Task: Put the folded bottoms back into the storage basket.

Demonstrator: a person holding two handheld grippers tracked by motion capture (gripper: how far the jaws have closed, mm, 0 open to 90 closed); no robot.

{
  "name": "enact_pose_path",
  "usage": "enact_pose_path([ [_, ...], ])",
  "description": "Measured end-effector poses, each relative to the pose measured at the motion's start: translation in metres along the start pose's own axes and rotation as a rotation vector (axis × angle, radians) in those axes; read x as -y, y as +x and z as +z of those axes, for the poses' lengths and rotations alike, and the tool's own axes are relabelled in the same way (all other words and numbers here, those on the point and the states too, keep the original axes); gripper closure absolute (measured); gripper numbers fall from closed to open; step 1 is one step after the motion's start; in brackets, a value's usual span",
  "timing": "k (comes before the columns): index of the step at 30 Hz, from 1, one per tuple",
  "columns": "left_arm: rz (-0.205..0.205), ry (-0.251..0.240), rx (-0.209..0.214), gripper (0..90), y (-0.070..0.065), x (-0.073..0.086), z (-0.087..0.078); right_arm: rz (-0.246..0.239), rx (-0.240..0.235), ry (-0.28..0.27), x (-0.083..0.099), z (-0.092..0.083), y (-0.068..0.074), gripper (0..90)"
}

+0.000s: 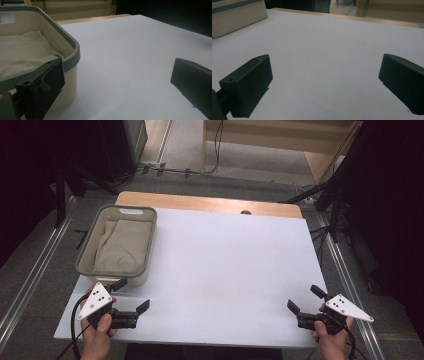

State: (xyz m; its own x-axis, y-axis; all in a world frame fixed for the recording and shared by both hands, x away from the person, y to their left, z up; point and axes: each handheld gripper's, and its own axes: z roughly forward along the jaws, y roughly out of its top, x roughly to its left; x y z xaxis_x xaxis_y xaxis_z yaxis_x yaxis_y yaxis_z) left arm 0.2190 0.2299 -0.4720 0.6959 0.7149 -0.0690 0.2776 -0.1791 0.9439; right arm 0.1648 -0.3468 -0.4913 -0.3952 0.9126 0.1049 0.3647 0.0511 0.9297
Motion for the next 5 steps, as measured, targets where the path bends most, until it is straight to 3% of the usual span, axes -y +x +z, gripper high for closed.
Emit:
enact_pose_path([
  [5,-0.009,0.004,0.002,0.0,0.0012,0.0002,0.0007,-0.003,-0.006,-0.005,-0.0007,0.0,0.0011,0.0],
])
